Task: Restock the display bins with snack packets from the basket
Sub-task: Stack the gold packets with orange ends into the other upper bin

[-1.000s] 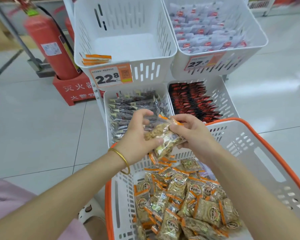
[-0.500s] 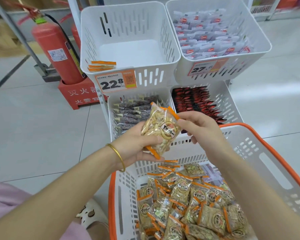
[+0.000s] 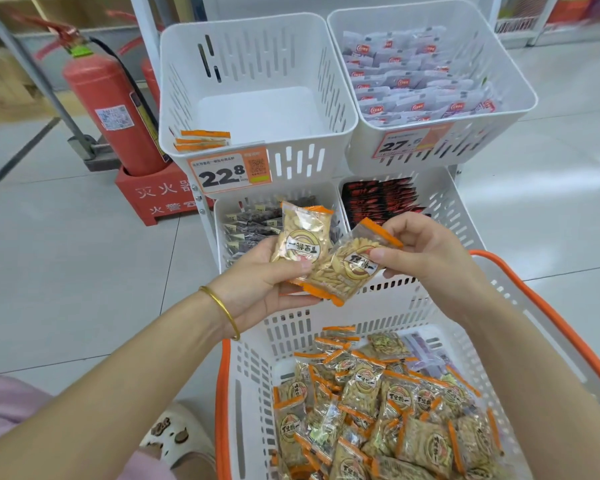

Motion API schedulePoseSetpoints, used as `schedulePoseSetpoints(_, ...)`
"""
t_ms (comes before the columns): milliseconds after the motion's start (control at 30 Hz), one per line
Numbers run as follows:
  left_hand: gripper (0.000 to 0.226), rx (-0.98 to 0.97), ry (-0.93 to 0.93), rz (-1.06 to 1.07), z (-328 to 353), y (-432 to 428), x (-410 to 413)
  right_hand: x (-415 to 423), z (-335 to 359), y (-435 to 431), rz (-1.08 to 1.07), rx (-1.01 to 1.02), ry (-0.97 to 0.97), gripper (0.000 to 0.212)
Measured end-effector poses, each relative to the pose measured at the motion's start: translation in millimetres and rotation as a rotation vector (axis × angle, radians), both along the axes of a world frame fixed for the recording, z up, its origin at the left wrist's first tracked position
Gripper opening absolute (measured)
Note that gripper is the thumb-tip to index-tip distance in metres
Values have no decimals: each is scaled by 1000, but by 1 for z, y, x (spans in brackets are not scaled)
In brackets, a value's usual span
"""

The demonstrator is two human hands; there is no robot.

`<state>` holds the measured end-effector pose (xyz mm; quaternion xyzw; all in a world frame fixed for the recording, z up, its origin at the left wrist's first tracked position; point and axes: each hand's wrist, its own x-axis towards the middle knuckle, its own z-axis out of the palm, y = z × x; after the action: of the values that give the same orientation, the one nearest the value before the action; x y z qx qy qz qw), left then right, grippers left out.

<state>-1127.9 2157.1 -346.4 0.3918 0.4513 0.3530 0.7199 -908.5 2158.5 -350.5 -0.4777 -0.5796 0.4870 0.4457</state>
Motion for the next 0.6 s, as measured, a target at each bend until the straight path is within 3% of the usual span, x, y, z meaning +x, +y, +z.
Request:
schedulePoseSetpoints(233,26,60,93,20,7,3,-2,-1,0,2,20,-10,20,13)
schedulePoseSetpoints(300,24,119,224,-10,9,2,-2,-2,-1,1,16,-12,22,13)
schedulePoseSetpoints(367,24,255,475,-31,10,2,-4,-2,-1,2,14,-2,-3,12)
schedulePoseSetpoints(467,36,492,764,-17,10,6,-8,-3,-1,2,17,4,-43,12)
schedulePoseSetpoints(600,56,641,820,-9,9,8,-11,-9,-3,-1,36,-6,-79,18)
